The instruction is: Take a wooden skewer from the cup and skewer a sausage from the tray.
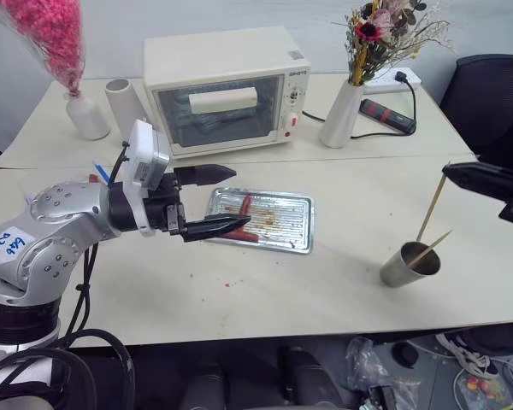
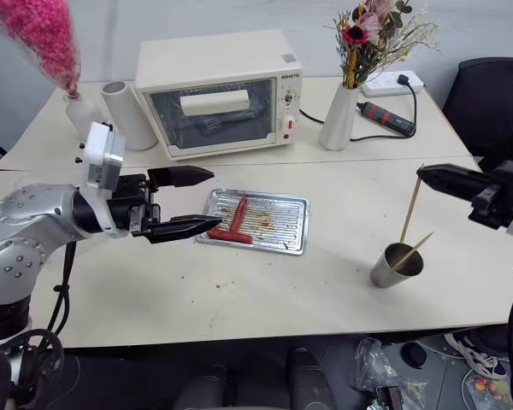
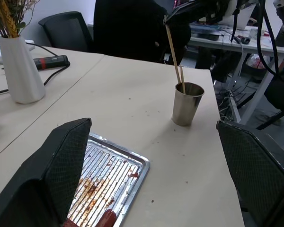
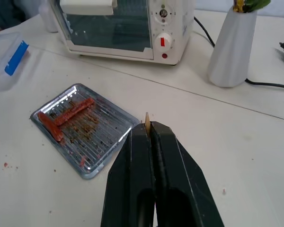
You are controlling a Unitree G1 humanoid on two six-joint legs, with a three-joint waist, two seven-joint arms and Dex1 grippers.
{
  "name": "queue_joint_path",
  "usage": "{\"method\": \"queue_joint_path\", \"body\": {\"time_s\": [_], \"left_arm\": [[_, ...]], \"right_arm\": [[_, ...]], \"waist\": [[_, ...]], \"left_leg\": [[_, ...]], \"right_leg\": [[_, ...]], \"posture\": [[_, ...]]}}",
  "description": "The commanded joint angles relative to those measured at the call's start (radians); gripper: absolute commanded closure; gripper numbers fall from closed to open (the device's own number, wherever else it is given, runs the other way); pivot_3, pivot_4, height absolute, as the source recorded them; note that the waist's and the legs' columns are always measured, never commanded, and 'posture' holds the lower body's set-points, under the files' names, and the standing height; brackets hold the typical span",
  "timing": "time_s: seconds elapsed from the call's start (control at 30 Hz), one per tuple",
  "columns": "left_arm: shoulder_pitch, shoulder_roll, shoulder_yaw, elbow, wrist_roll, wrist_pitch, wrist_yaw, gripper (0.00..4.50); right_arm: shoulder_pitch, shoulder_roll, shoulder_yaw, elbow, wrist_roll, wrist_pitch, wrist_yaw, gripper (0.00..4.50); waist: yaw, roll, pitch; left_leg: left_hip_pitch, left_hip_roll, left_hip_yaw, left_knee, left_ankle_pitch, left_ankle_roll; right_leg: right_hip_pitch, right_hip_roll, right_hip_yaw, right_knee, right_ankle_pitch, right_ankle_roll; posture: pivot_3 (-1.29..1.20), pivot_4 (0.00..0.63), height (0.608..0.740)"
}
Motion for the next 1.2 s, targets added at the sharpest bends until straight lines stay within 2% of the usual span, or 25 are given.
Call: {"method": "queue_joint_path", "body": {"time_s": [0.03, 0.13, 0.27, 0.43, 0.57, 0.77, 0.97, 1.2], "left_arm": [[-0.021, -0.017, -0.003, -0.011, 0.013, -0.028, -0.005, 0.00], [-0.018, -0.047, -0.002, -0.018, 0.021, -0.037, 0.021, 0.00], [0.006, -0.117, -0.001, -0.055, 0.031, -0.044, 0.113, 0.00], [0.049, -0.189, -0.024, -0.109, 0.088, -0.067, 0.223, 0.00], [0.070, -0.236, -0.034, -0.130, 0.134, -0.090, 0.287, 0.00], [0.073, -0.336, -0.016, -0.116, 0.203, -0.150, 0.409, 0.00], [0.086, -0.424, -0.061, -0.113, 0.275, -0.198, 0.484, 0.00], [0.097, -0.461, -0.103, -0.115, 0.332, -0.238, 0.493, 0.00]], "right_arm": [[-0.153, -0.040, -0.014, 0.077, 0.082, 0.028, -0.055, 4.48], [-0.373, 0.014, 0.045, 0.156, 0.205, 0.084, -0.173, 4.48], [-0.553, 0.203, 0.123, 0.218, 0.399, 0.107, -0.426, 4.48], [-0.553, 0.452, 0.200, 0.231, 0.701, -0.033, -0.800, 4.48], [-0.472, 0.581, 0.267, 0.182, 0.876, -0.161, -1.016, 4.48], [-0.414, 0.762, 0.291, 0.120, 0.907, -0.258, -1.168, 4.48], [-0.405, 0.901, 0.308, 0.088, 0.907, -0.315, -1.276, 4.48], [-0.416, 0.957, 0.328, 0.066, 0.907, -0.350, -1.327, 4.48]], "waist": [[-0.001, 0.000, 0.000], [-0.003, 0.000, 0.000], [-0.008, -0.001, 0.000], [-0.003, -0.001, 0.000], [0.004, 0.000, -0.001], [0.002, 0.000, -0.001], [0.001, 0.001, -0.001], [0.000, 0.001, -0.002]], "left_leg": [[0.000, 0.000, 0.000, 0.000, 0.000, 0.000], [0.000, 0.001, 0.000, -0.001, 0.000, 0.000], [0.000, 0.002, 0.000, -0.002, 0.000, 0.000], [-0.003, 0.005, -0.002, -0.005, 0.000, 0.000], [-0.012, 0.005, -0.004, -0.004, 0.001, 0.000], [-0.031, 0.004, -0.004, 0.010, 0.001, 0.000], [-0.030, 0.004, -0.004, 0.010, 0.000, 0.003], [-0.030, 0.004, -0.004, 0.010, 0.003, 0.005]], "right_leg": [[0.000, 0.000, 0.000, 0.000, 0.000, 0.000], [0.000, 0.000, 0.000, -0.002, 0.000, 0.000], [0.000, 0.001, 0.000, -0.002, 0.000, 0.000], [-0.002, -0.001, 0.000, -0.002, 0.001, 0.001], [-0.007, -0.004, -0.002, -0.001, 0.002, 0.003], [-0.021, -0.008, -0.004, -0.001, 0.006, 0.008], [-0.021, -0.007, -0.004, 0.000, 0.007, 0.007], [-0.021, -0.006, -0.004, 0.000, 0.010, 0.006]], "posture": [[0.00, 0.150, 0.740], [0.00, 0.150, 0.740], [0.00, 0.150, 0.740], [0.00, 0.150, 0.740], [0.00, 0.150, 0.740], [0.00, 0.150, 0.740], [0.00, 0.150, 0.740], [0.00, 0.150, 0.740]]}}
